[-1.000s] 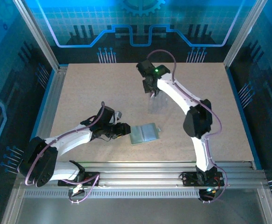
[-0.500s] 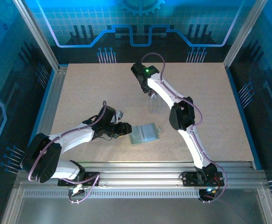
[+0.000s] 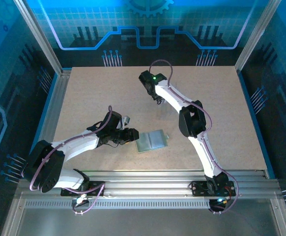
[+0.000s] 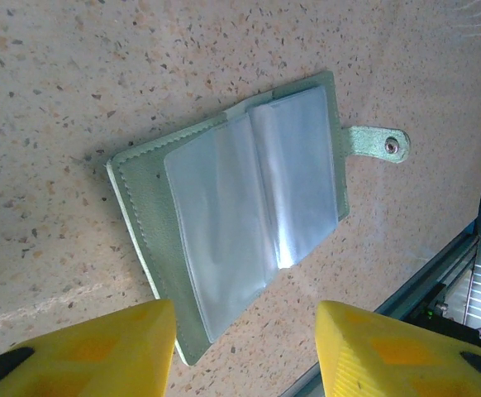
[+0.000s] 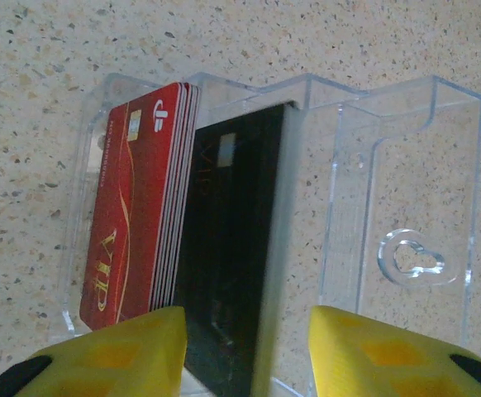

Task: Put the credit cards into the card holder

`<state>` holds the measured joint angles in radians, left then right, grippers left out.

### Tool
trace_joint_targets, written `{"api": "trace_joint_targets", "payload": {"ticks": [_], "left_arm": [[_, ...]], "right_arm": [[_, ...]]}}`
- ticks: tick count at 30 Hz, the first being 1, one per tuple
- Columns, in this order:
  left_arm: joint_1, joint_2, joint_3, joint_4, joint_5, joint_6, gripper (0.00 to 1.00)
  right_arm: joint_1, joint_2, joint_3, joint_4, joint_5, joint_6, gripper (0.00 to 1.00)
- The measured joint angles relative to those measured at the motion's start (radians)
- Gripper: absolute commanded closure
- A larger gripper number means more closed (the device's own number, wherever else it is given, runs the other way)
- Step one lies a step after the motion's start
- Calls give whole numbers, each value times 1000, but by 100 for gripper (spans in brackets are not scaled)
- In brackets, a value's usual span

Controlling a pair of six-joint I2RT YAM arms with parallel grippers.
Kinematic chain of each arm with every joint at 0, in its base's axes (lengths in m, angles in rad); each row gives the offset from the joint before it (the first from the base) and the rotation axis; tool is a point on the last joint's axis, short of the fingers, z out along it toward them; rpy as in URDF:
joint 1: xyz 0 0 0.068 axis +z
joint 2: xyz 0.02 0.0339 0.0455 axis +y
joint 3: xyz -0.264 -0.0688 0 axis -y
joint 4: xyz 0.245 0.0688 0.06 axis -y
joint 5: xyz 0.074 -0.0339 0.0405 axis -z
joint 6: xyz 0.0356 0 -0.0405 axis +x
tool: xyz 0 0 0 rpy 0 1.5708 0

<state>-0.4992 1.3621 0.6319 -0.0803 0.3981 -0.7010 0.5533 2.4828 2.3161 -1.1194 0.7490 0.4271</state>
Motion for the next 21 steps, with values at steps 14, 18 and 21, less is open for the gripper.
{"api": "trace_joint_targets", "payload": {"ticks": [14,18,21], "left_arm": [[0,0,-1,6,0,-7,52],[0,0,-1,8,0,-7,52],[0,0,-1,9,0,-7,52]], "right_arm": [[-26,-208,-367,163,-43,-123,57],[-39,-263,-450,210,-78,-169,56],[-54,-273,-460,228,-103,-201,55]]}}
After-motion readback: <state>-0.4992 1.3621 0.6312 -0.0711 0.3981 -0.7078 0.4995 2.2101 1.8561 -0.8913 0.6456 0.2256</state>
